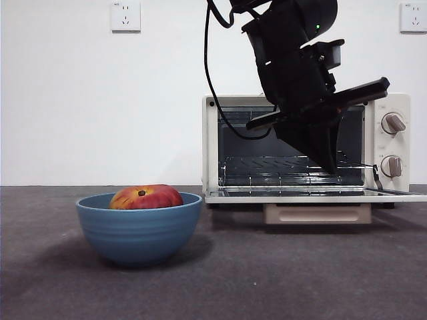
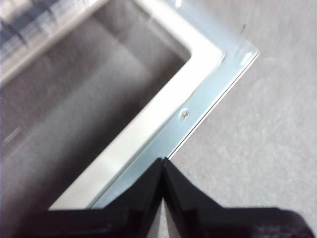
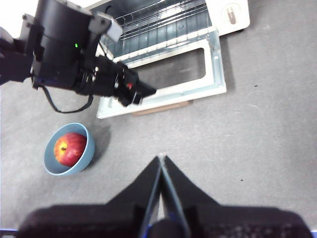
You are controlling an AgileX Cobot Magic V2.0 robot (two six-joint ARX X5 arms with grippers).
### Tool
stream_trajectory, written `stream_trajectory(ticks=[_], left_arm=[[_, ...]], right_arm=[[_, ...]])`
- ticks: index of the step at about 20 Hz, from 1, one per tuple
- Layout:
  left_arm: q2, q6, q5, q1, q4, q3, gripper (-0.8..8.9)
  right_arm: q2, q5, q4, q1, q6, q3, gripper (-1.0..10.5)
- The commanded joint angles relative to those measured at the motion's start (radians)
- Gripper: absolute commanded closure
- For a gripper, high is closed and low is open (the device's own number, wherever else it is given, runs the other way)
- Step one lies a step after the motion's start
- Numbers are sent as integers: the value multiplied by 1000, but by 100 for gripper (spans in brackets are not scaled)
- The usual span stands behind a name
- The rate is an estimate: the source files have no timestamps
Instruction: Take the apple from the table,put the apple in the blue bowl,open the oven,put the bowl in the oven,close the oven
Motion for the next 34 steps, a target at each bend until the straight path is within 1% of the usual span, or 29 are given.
stream_trajectory(ticks=[1,3,5,7,10,12,14,17,19,21,22,24,25,27,28,30,32,33,34], left_arm=[[-2,25,8,-13,8,-5,819],[-31,40,10,-17,6,-5,819],[-69,73,10,-20,-21,-5,819],[-98,95,10,-25,-68,-5,819],[-163,144,10,-27,-180,-5,819],[-213,164,10,-36,-228,-5,819],[-272,190,9,-40,-256,-5,819],[-361,201,9,-41,-327,-5,819],[-419,224,8,-45,-399,-6,819],[-481,234,2,-48,-436,-26,819],[-526,233,2,-51,-435,-60,819],[-624,217,-26,-50,-413,-157,819],[-678,195,-63,-50,-403,-218,819],[-799,151,-140,-49,-397,-352,819],[-865,124,-164,-47,-395,-420,819],[-1004,74,-203,-38,-381,-556,819],[-1138,18,-208,-17,-376,-676,819],[-1201,-7,-207,-2,-377,-729,820],[-1263,-23,-208,16,-378,-780,820]], right_arm=[[-2,4,2,0,-9,5,948],[-2,3,1,0,-9,4,948],[-2,14,-8,0,-11,3,948],[6,39,-24,0,-24,2,948],[38,37,-37,0,-54,-2,948],[77,32,-37,0,-68,-6,948],[135,32,-35,0,-97,-7,948],[241,31,-5,0,-161,-7,948],[318,-13,49,0,-194,-7,948],[395,-124,134,0,-198,-7,946],[437,-198,187,1,-198,-7,946],[516,-322,271,5,-194,-7,945],[555,-356,307,17,-185,-7,944],[634,-360,377,68,-159,-7,921],[674,-361,411,103,-158,-6,888],[758,-360,475,181,-133,-2,874],[858,-359,517,251,-121,21,873],[912,-355,523,278,-117,45,848],[966,-349,524,302,-118,74,783]])
